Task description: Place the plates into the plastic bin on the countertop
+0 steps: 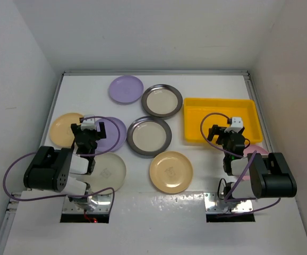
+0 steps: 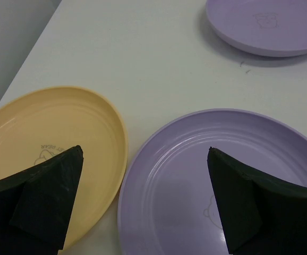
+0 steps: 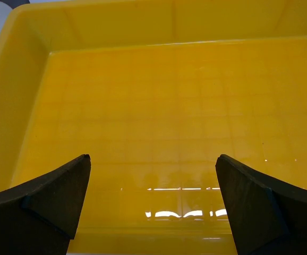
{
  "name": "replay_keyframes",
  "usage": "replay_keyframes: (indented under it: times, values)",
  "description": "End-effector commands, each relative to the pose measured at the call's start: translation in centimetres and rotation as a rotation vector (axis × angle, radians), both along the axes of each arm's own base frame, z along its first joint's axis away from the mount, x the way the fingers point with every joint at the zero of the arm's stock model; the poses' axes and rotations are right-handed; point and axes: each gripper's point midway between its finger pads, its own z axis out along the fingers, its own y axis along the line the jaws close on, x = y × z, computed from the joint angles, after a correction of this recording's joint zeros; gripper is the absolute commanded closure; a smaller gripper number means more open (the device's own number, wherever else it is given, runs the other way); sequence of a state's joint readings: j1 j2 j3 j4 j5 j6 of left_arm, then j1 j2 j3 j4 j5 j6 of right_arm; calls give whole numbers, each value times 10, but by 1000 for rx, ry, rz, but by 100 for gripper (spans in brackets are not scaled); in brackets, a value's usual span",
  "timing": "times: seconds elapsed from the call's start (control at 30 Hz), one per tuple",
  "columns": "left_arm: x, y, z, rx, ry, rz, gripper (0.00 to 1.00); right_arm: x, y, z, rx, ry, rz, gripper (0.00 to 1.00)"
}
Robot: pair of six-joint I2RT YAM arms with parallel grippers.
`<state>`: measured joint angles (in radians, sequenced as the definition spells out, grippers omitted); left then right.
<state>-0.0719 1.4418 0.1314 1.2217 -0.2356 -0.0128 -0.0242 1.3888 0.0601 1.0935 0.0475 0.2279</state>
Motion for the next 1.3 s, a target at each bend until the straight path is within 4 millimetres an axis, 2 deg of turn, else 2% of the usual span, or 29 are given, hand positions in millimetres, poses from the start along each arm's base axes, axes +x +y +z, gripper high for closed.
replay_keyframes:
  times: [0.0, 0.17, 0.23, 0.27, 0.3, 0.33, 0.37, 0.4, 0.43, 0.47, 0.5, 0.53, 0.57, 0.6, 0.63, 0.67, 0.7, 0.73, 0.77, 0.8, 0.83, 0.87, 0.9, 0.93, 0.97, 1.03, 1.17, 1.2, 1.27]
  values:
    - [3, 0, 18, -26, -78, -2, 0, -22, 1, -22, 13, 62, -4, 0]
    - [4, -2, 20, -8, -84, -18, 0, -20, 0, -19, 15, 52, -14, 0]
    - [20, -11, 35, 7, -63, -72, 0, -11, -2, -12, 22, 122, -19, 0]
    - [28, -9, 63, -9, -82, -49, 0, 15, -1, 24, -2, 72, 2, 0]
    - [53, -13, 93, 143, 2, -113, 0, 8, 2, 24, -57, 157, 46, 0]
    - [65, -16, 114, 220, 39, -152, 0, 26, 9, 65, -103, 116, 66, 0]
    - [75, -13, 138, 256, 46, -147, 0, 27, 10, 80, -198, 130, 96, 0]
    - [81, -12, 143, 262, 119, -126, 0, 59, 27, 169, -319, -33, 130, 0]
    - [96, 2, 221, 263, 3, -18, 0, 64, 26, 196, -391, -54, 98, 0]
    - [101, 7, 246, 262, -22, 14, 0, 83, 28, 258, -599, -81, 116, 0]
    - [103, 10, 255, 311, 24, 16, 0, 89, 30, 276, -707, -80, 104, 0]
    - [116, 8, 292, 327, -8, 10, 0, 89, 37, 294, -746, -69, 15, 0]
    - [120, 7, 301, 338, 11, -3, 0, 106, 47, 251, -603, 58, -41, 0]
    - [122, 4, 302, 340, 48, -25, 0, 112, 47, 335, -465, -78, -197, 0]
    - [118, -9, 303, 320, 120, -108, 0, 119, 70, 296, -452, 85, -38, 6]
    - [120, -20, 285, 312, 194, -186, 0, 131, 82, 309, -261, 106, 33, 28]
    - [113, -31, 276, 300, 241, -259, 0, 114, 135, 283, -81, 252, 350, 44]
    - [101, -41, 254, 269, 326, -330, 3, 109, 156, 280, 77, 284, 470, 59]
    - [92, -55, 237, 223, 361, -402, 5, 102, 174, 263, 258, 367, 494, 67]
    - [80, -59, 239, 190, 352, -414, 6, 101, 185, 236, 352, 440, 474, 62]
    - [69, -63, 215, 132, 402, -425, 8, 88, 202, 204, 337, 516, 443, 45]
    - [61, -70, 208, 103, 412, -456, 8, 79, 210, 184, 303, 558, 431, 36]
    - [50, -73, 210, 83, 403, -471, 8, 69, 214, 155, 265, 598, 416, 28]
    - [44, -76, 204, 65, 412, -486, 9, 58, 230, 144, 228, 620, 430, 23]
    - [35, -81, 186, 37, 450, -508, 9, 55, 236, 134, 204, 635, 419, 21]
    - [31, -81, 180, 23, 450, -503, 9, 49, 243, 109, 222, 703, 405, 22]
    - [19, -81, 158, -9, 486, -495, 9, 47, 240, 61, 187, 796, 343, 44]
    - [17, -81, 153, -19, 499, -492, 9, 48, 236, 45, 164, 829, 323, 45]
    - [15, -81, 148, -20, 504, -492, 9, 48, 236, 34, 140, 852, 317, 45]
